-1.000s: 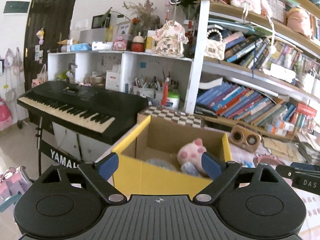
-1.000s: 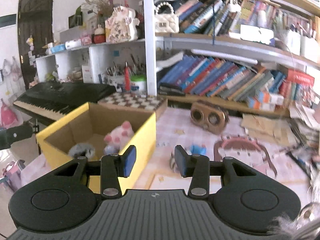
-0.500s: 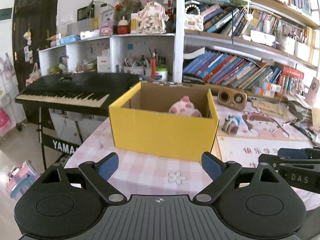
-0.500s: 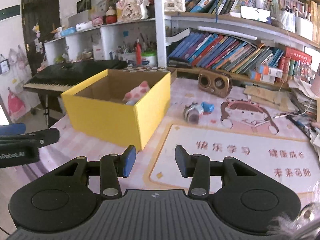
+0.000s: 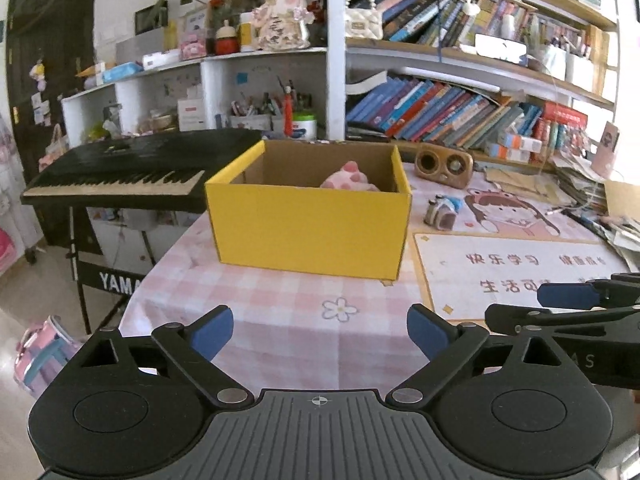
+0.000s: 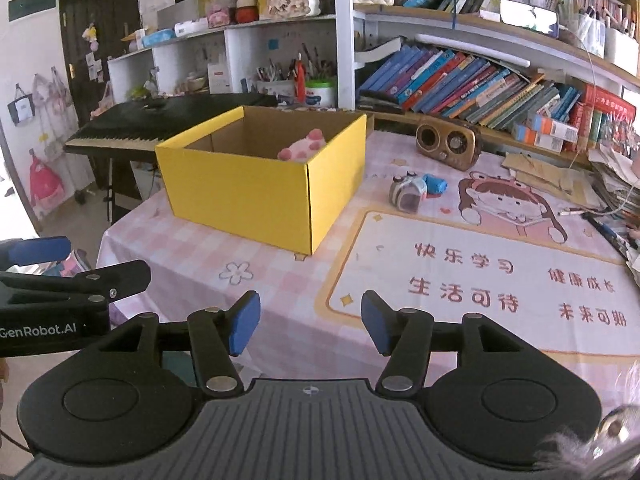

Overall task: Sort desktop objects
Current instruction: 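Withdraw both open tools from the yellow box back over the desk mat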

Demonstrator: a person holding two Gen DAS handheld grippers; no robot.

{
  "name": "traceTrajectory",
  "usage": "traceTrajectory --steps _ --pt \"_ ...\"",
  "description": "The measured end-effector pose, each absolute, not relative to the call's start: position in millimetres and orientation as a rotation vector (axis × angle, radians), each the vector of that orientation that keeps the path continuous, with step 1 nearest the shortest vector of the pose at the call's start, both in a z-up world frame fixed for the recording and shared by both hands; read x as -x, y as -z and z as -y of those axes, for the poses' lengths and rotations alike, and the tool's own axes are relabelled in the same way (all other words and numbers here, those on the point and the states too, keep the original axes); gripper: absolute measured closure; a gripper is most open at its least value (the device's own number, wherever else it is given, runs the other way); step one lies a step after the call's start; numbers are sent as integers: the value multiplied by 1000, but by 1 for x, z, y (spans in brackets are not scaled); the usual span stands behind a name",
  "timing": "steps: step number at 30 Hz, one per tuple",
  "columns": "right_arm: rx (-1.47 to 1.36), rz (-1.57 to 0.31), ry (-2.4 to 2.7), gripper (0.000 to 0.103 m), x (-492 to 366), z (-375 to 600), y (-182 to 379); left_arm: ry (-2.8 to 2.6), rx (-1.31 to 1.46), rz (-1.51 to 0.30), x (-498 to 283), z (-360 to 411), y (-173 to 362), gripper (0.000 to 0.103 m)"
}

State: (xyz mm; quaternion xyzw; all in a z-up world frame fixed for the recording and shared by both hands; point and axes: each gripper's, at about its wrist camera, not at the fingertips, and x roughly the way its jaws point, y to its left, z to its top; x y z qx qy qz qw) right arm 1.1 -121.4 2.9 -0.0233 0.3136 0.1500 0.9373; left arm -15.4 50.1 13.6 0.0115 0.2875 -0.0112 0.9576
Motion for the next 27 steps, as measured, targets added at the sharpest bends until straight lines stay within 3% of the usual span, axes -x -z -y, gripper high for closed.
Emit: traceTrajectory --steps 27 --pt "0 -704 -125 42 13 167 5 248 -117 -621 2 3 -7 7"
